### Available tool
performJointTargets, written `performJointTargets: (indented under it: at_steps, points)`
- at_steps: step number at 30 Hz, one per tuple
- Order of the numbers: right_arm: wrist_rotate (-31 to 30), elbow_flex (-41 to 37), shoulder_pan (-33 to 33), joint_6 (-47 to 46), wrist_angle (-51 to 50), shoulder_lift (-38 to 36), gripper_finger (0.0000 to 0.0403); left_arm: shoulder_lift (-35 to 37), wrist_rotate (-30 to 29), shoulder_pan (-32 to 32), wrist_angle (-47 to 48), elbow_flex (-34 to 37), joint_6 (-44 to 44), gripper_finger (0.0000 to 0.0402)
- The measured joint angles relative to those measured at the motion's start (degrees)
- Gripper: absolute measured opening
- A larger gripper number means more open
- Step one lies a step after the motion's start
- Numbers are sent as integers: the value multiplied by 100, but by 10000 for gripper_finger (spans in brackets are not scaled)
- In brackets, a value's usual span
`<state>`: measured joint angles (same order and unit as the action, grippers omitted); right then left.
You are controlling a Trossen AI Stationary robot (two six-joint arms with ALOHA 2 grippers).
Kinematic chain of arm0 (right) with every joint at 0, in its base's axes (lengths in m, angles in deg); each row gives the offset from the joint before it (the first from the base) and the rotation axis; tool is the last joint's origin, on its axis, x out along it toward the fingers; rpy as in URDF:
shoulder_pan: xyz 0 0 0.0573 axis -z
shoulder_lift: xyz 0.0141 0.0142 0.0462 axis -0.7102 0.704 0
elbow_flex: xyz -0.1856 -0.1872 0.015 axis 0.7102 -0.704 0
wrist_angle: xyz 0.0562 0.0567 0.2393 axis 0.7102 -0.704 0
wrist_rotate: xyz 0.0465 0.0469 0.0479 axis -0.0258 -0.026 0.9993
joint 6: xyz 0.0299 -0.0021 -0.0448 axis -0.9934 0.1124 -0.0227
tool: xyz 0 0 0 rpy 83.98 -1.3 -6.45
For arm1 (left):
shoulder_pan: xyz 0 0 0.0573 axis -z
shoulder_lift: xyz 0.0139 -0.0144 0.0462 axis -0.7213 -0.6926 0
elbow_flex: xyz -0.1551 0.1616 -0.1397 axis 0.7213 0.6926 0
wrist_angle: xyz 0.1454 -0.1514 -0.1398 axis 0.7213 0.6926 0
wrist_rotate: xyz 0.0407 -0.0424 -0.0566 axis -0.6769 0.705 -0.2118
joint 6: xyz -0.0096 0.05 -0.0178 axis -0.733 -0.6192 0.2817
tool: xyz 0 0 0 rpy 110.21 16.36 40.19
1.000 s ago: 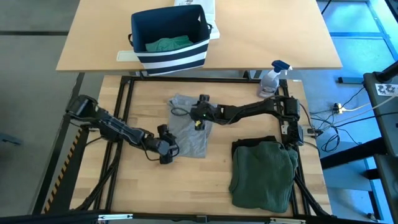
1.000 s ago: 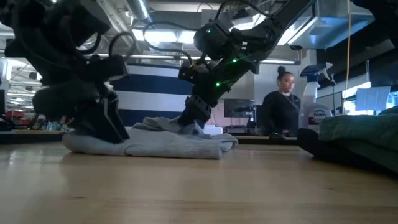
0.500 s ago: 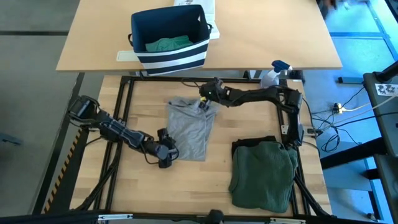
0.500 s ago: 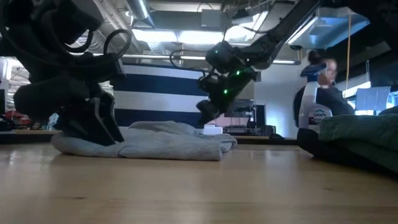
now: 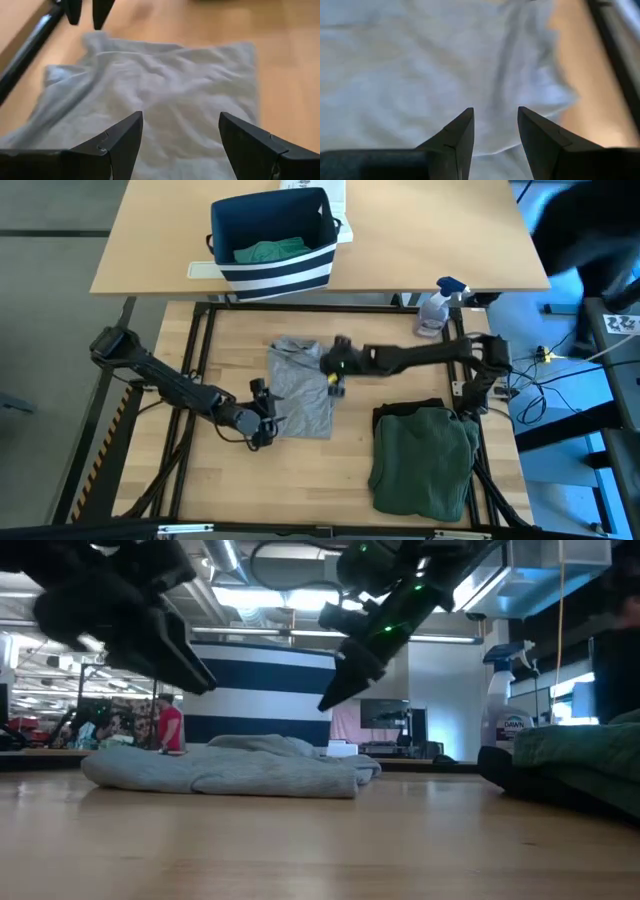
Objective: Fold Laundry from Bin
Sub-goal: Stack the folded gray shirt on top of the folded green polo shirt
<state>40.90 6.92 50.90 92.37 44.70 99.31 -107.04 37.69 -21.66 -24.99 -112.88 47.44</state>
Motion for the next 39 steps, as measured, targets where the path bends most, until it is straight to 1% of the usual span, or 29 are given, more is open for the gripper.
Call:
performJointTargets:
  at_steps: [2,4,7,9,11,15,18,22,24,28,30,33,36,38,39]
  points:
    - [-70,-122,-284,-146,15,-1,150,-187,171,199,-22,-6,-362,255]
    - [-311,-245,-521,-271,37,0,150,-399,144,487,137,0,-789,255]
    - [-706,-320,-815,-504,22,3,150,-688,-229,921,177,0,-1377,255]
    - [-815,-321,-975,-636,51,3,150,-887,-452,1144,125,-12,-1745,255]
    - [-874,-321,-1084,-728,84,3,150,-1145,-590,1247,124,-105,-1943,255]
    - [-1116,-321,-1225,-830,188,3,150,-1664,-513,1299,182,-392,-2320,255]
    - [-1162,-321,-1253,-880,206,3,150,-1988,-347,1214,679,-652,-2282,255]
    - [-1164,-321,-1253,-1007,192,3,150,-2239,-102,1017,1588,-962,-1533,262]
    - [-1163,-321,-1253,-1007,199,3,150,-2281,-205,891,1792,-964,-1416,268]
    - [-1167,-319,-1253,-1021,209,3,150,-2314,-756,529,1773,-961,-1518,270]
    - [-1162,-319,-1281,-1044,195,-6,150,-2321,-749,344,1781,-1021,-1657,266]
    - [-1181,-319,-1395,-1047,104,-116,150,-2321,-509,82,1753,-1065,-1827,256]
    - [-1320,-319,-1569,-1113,-68,-318,150,-2321,-486,-46,1711,-1058,-1838,239]
    - [-1450,-319,-1704,-1127,-153,-456,150,-2339,-661,-92,1720,-1039,-1845,215]
    - [-1524,-319,-1770,-1129,-206,-532,150,-2344,-703,-114,1718,-1030,-1906,195]
